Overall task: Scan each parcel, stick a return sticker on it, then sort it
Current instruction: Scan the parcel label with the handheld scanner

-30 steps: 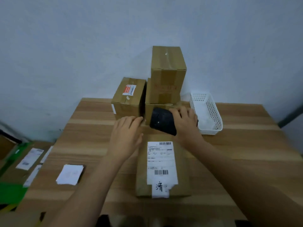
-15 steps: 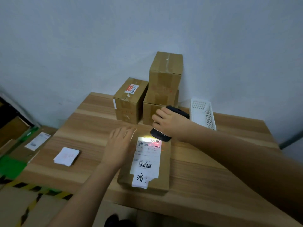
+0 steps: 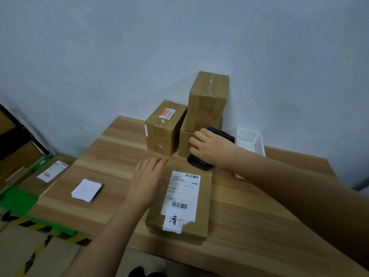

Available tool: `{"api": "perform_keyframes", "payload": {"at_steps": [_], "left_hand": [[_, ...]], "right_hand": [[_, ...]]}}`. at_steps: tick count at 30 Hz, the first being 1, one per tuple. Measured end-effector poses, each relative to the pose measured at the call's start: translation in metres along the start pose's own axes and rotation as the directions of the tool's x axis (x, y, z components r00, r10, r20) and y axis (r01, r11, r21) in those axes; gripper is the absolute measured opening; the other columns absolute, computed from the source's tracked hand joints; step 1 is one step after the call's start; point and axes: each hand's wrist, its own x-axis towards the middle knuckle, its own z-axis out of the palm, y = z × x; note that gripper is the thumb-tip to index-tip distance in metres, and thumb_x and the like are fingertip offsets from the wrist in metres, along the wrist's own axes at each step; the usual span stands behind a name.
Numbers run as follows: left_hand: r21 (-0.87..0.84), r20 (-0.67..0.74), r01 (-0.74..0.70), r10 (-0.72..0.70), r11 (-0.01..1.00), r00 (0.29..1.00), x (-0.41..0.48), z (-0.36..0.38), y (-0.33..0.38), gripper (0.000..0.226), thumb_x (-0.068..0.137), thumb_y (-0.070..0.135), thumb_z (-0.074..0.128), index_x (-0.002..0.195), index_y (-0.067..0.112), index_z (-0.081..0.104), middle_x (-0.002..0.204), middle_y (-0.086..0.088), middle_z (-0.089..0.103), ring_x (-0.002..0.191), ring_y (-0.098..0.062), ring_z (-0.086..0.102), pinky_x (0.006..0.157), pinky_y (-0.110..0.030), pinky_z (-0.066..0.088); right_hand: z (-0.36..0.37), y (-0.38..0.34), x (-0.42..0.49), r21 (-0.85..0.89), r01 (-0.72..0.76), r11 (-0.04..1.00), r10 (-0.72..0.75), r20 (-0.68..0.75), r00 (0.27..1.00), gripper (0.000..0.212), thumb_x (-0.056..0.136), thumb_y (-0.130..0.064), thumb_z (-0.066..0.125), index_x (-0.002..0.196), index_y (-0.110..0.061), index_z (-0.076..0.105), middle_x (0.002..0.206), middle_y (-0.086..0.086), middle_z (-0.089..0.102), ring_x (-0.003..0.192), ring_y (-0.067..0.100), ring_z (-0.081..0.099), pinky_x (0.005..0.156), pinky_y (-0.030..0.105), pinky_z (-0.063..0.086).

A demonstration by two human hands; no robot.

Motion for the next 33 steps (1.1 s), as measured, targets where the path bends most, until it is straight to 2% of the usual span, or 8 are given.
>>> {"api": "perform_keyframes", "payload": {"at_steps": [3,7,12,15,17,21,27,33], "left_hand": [[-0.013,0.009,0.012,-0.012,1.0,1.0,0.003,-0.002,-0.003,0.055,0.073,0.021,0.081,0.123,0.014,0.06,0.116,-0.003,0.062,0.108,-0.024,0.058,0.094,-0.043,0.047],[-0.046,-0.028,0.029,-0.03,0.999,0.999,0.005,-0.007,-0.017,0.052,0.075,0.023,0.078,0.122,0.014,0.06,0.116,-0.003,0.062,0.109,-0.024,0.057,0.093,-0.044,0.046],[-0.024,-0.075,0.074,-0.075,0.997,0.994,-0.002,-0.009,-0.067,0.047,0.076,0.023,0.074,0.119,0.01,0.061,0.109,-0.006,0.062,0.1,-0.025,0.057,0.085,-0.042,0.048],[-0.004,-0.025,0.115,-0.115,0.993,0.993,-0.006,-0.012,-0.108,0.045,0.079,0.034,0.056,0.118,0.012,0.06,0.108,-0.005,0.062,0.096,-0.025,0.056,0.081,-0.041,0.048],[0.009,0.024,0.142,-0.142,0.99,0.99,-0.011,-0.014,-0.136,0.044,0.08,0.031,0.064,0.12,0.013,0.06,0.11,-0.006,0.062,0.096,-0.027,0.058,0.082,-0.042,0.047],[0.037,0.132,0.167,-0.17,0.985,0.977,-0.023,-0.018,-0.194,0.052,0.074,0.022,0.08,0.121,0.011,0.061,0.112,-0.009,0.063,0.101,-0.03,0.059,0.087,-0.045,0.048],[0.019,0.288,0.165,-0.163,0.986,0.943,-0.047,-0.002,-0.289,0.045,0.081,0.028,0.071,0.121,0.011,0.061,0.114,-0.009,0.062,0.103,-0.03,0.058,0.085,-0.041,0.048],[0.003,0.472,0.063,-0.057,0.998,0.88,-0.069,0.026,-0.347,0.035,0.086,0.045,0.051,0.106,0.017,0.059,0.108,-0.004,0.061,0.097,-0.025,0.059,0.079,-0.037,0.049]], "right_hand": [[-0.006,0.002,0.001,0.078,-0.085,0.993,0.08,0.057,0.995,0.054,0.058,-0.024,0.087,0.107,-0.014,0.066,0.113,0.008,0.061,0.105,0.028,0.057,0.096,0.039,0.044],[-0.004,-0.009,0.014,0.246,-0.291,0.925,0.251,0.18,0.951,0.072,0.079,-0.022,0.072,0.141,-0.017,0.035,0.142,0.009,0.032,0.129,0.028,0.03,0.109,0.04,0.026],[0.005,-0.047,0.056,0.585,-0.544,0.602,0.459,0.304,0.835,0.082,0.066,-0.036,0.08,0.135,-0.02,0.039,0.129,0.005,0.034,0.119,0.025,0.03,0.1,0.036,0.028],[0.009,-0.077,0.092,0.683,-0.618,0.389,0.557,0.359,0.749,0.086,0.058,-0.047,0.08,0.131,-0.023,0.04,0.122,0.001,0.036,0.113,0.022,0.032,0.095,0.034,0.032],[0.014,-0.096,0.121,0.718,-0.653,0.242,0.592,0.424,0.685,0.087,0.055,-0.052,0.08,0.128,-0.024,0.041,0.12,0.0,0.037,0.112,0.022,0.033,0.096,0.035,0.033],[0.021,-0.135,0.175,0.701,-0.713,0.001,0.604,0.568,0.559,0.081,0.055,-0.054,0.079,0.119,-0.021,0.044,0.118,0.0,0.04,0.114,0.023,0.036,0.094,0.035,0.036],[0.042,-0.203,0.238,0.53,-0.786,-0.318,0.58,0.765,0.281,0.081,0.053,-0.052,0.081,0.119,-0.021,0.045,0.118,0.002,0.042,0.117,0.024,0.037,0.099,0.038,0.035],[0.059,-0.262,0.274,0.344,-0.809,-0.477,0.504,0.861,0.069,0.076,0.058,-0.046,0.082,0.115,-0.008,0.046,0.123,0.012,0.043,0.119,0.032,0.04,0.097,0.047,0.043]]}}
